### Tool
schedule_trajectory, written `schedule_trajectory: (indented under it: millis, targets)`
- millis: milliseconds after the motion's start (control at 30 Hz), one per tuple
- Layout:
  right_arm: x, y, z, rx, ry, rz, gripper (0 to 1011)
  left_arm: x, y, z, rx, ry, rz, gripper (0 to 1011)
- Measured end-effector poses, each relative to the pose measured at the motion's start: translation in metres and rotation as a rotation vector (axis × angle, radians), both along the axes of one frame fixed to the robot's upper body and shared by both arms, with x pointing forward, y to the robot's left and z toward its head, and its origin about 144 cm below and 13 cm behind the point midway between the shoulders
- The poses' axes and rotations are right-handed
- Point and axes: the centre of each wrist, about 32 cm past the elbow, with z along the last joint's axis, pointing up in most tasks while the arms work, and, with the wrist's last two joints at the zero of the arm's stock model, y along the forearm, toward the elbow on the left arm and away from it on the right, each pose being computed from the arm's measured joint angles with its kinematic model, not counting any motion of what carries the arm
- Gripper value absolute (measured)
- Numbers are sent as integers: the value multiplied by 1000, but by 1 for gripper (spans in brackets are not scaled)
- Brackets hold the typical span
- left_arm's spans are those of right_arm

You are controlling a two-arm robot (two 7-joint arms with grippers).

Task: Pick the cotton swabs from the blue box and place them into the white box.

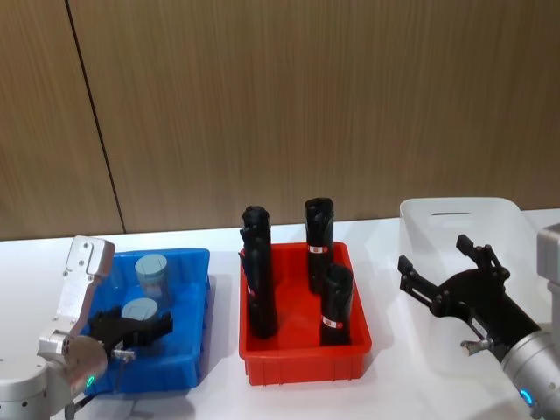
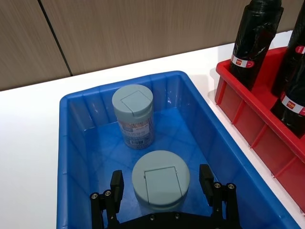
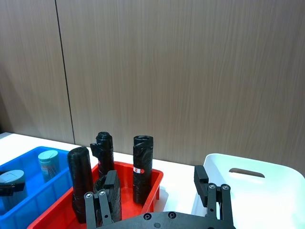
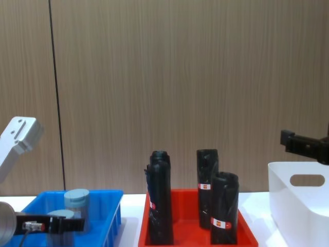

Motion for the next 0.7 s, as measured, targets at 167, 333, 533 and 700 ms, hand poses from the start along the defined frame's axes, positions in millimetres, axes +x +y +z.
schedule_trajectory:
  millis: [167, 333, 533, 700]
  targets:
    - [0, 0, 0, 0, 0, 0, 1002, 0, 1, -1, 0, 7, 1, 947]
    - [0, 0, 0, 0, 0, 0, 1002, 0, 2, -2, 1, 10, 3, 843]
    - [0, 0, 0, 0, 0, 0, 1002, 1, 3, -3, 2, 1, 3, 669]
    - [0, 0, 0, 0, 0, 0, 1002, 1, 3, -3, 3, -13, 0, 659]
